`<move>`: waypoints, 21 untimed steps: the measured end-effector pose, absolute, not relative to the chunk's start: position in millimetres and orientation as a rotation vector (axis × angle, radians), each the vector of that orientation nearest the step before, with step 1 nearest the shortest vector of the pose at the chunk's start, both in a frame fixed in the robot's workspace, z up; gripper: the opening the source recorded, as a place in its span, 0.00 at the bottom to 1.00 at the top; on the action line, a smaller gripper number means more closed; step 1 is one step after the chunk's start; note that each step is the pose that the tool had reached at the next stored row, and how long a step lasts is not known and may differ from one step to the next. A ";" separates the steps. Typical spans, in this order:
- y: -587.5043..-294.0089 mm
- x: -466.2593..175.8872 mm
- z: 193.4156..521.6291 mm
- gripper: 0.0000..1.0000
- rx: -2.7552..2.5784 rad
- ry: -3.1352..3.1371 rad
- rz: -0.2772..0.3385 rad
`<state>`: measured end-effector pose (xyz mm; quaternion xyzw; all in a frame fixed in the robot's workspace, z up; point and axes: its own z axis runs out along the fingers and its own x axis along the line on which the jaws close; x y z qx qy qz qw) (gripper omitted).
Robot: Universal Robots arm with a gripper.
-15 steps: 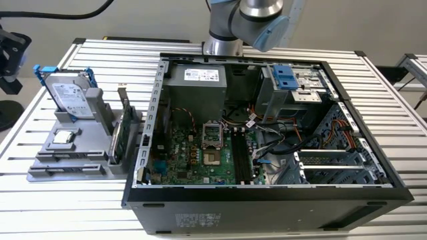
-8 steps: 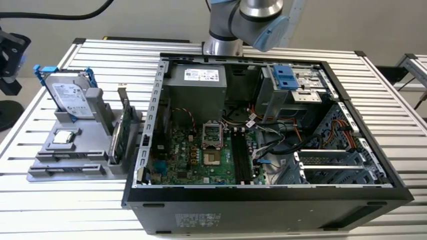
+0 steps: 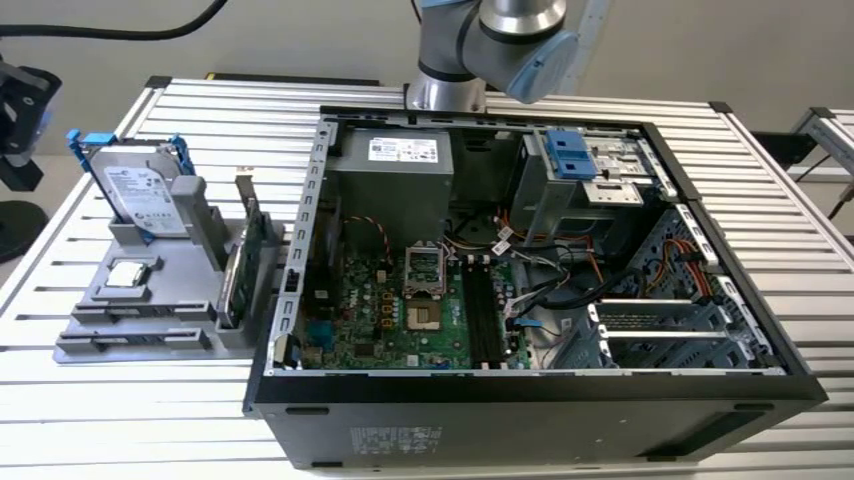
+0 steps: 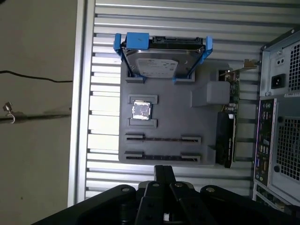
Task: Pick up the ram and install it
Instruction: 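Pick up the ram and move it above insertion slot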
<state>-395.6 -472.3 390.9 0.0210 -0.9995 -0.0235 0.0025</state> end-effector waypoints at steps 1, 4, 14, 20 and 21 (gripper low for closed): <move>-472.8 -395.5 390.9 0.00 0.066 -3.135 -0.074; -476.2 -395.5 390.9 0.00 0.066 -3.135 -0.074; -487.7 -393.1 390.6 0.00 0.067 -3.135 -0.074; -494.0 -392.2 390.6 0.00 0.067 -3.135 -0.074; -494.8 -392.1 390.6 0.00 0.067 -3.135 -0.074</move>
